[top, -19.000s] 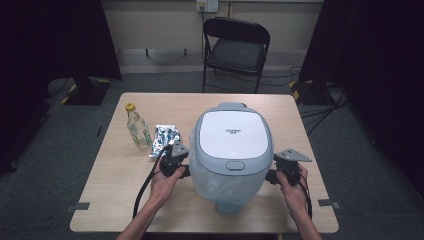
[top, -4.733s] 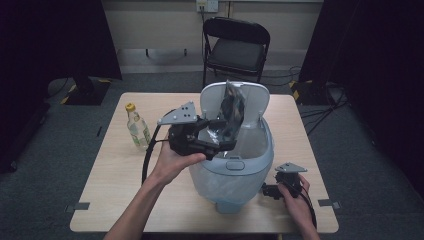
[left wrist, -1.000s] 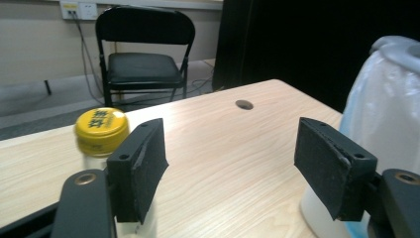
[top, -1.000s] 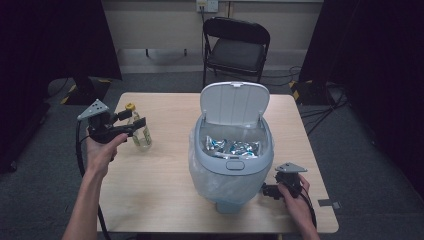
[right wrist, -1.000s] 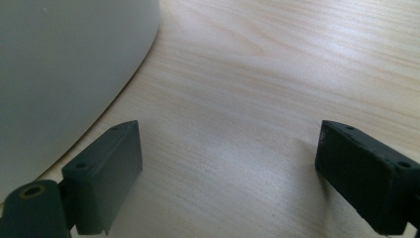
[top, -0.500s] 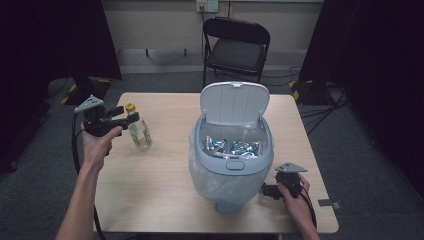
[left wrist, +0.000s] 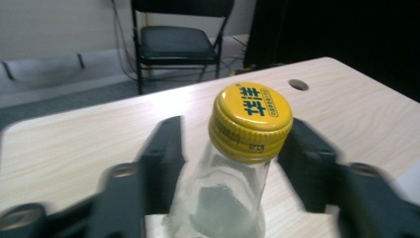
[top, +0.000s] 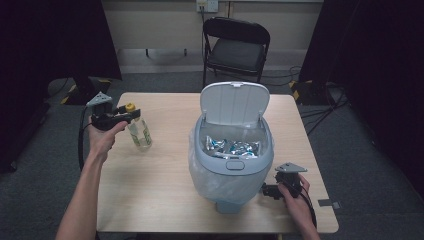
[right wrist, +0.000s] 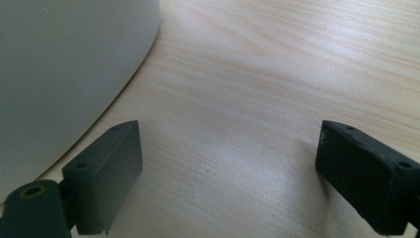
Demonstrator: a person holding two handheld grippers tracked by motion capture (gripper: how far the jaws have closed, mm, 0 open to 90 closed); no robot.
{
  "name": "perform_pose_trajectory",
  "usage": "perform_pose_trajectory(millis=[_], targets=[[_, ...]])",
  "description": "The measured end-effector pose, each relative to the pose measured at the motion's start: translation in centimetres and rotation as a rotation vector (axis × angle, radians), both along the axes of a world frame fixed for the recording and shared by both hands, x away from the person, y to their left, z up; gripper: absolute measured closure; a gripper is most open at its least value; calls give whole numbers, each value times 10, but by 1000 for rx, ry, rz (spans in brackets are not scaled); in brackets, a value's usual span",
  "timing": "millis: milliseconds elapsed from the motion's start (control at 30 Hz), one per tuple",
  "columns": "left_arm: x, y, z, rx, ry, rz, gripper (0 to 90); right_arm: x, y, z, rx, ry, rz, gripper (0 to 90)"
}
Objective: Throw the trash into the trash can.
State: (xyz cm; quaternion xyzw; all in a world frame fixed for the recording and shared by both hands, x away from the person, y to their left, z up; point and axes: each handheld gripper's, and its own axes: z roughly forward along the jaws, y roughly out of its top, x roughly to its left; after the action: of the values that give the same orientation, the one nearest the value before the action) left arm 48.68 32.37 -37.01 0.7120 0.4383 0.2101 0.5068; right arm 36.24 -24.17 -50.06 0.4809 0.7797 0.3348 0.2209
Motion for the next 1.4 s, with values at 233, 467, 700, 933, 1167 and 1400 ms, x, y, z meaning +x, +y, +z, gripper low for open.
perform_pose_trajectory(millis=[233,467,700,933,1167,1400], targets=[[1,-3,-6,8,-8,18,572,0,0,0,0,0,0,99],[-10,-6,-5,21,-19,-11,582,0,0,0,0,0,0,99],[-23,-15,0,66,-3,-50,587,0,0,0,0,0,0,99],[-43,-20,-2,62,-28,-77,590,0,0,0,0,0,0,99],[-68,-29,-3,63,-36,-100,589,0,0,0,0,0,0,99],[-88,-37,-3,41,-26,-135,586,0,0,0,0,0,0,99]])
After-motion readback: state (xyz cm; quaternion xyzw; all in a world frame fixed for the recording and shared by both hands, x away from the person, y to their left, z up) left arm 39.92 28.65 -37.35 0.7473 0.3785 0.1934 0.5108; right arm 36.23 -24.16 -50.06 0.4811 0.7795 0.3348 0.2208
